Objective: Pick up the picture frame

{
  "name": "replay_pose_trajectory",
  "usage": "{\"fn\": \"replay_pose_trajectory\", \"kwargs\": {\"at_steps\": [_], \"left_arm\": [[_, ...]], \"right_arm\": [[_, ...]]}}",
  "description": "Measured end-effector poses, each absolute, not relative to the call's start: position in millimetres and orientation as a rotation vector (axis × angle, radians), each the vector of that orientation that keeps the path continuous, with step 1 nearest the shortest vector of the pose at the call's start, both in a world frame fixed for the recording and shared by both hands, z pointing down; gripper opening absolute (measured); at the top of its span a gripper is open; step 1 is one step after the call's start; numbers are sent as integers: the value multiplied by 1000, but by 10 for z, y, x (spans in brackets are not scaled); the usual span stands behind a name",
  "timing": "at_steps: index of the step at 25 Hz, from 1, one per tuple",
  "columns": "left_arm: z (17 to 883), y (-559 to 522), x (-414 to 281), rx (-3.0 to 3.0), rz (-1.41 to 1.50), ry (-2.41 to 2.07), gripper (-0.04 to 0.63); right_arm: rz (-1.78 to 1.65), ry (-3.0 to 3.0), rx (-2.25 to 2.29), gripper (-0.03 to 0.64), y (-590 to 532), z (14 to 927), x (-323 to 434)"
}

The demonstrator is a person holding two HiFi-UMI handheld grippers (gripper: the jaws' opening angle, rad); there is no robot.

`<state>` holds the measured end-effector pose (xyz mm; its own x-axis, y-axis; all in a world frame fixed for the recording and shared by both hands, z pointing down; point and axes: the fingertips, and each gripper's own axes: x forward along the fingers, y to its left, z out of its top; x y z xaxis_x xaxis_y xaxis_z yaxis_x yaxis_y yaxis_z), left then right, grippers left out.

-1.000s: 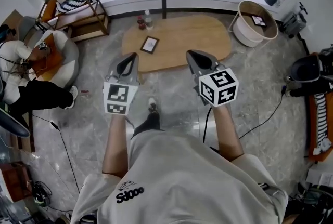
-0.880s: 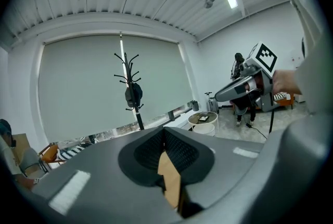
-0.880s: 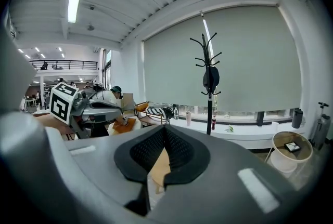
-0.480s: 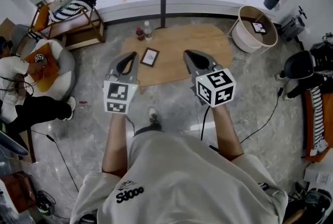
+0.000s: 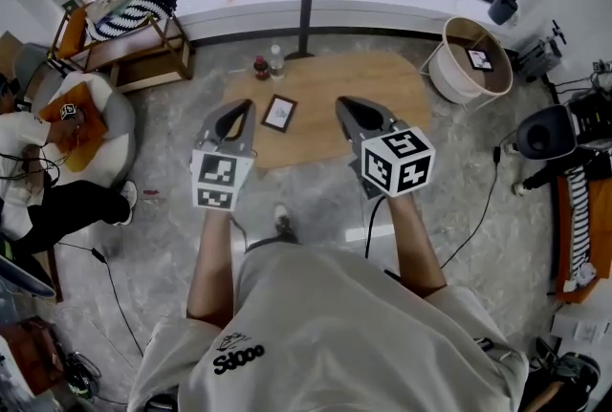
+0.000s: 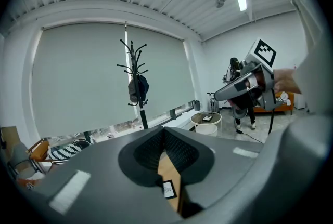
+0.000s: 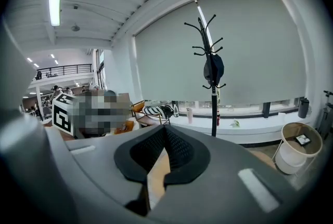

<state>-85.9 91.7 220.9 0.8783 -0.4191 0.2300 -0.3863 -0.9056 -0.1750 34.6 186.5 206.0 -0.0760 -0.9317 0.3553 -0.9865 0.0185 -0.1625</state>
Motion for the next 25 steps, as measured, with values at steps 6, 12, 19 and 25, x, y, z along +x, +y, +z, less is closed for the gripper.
{"fn": "replay_pose_trajectory", "kwargs": {"at_steps": [6, 12, 19, 25], "left_arm": [[2389, 485, -864, -2937, -425, 634, 11], [2514, 82, -914, -2952, -463, 644, 11], [2706, -206, -944, -2979, -522, 679, 11], [3049, -364, -841, -3018, -623, 704, 11]], "right_arm": [[600, -2141, 1961, 3, 1408, 2242, 275], [636, -2128, 1881, 3, 985, 2398, 174], [652, -2115, 1787, 3, 630, 2563, 111], [683, -2116, 1708, 3, 317, 2838, 197]]}}
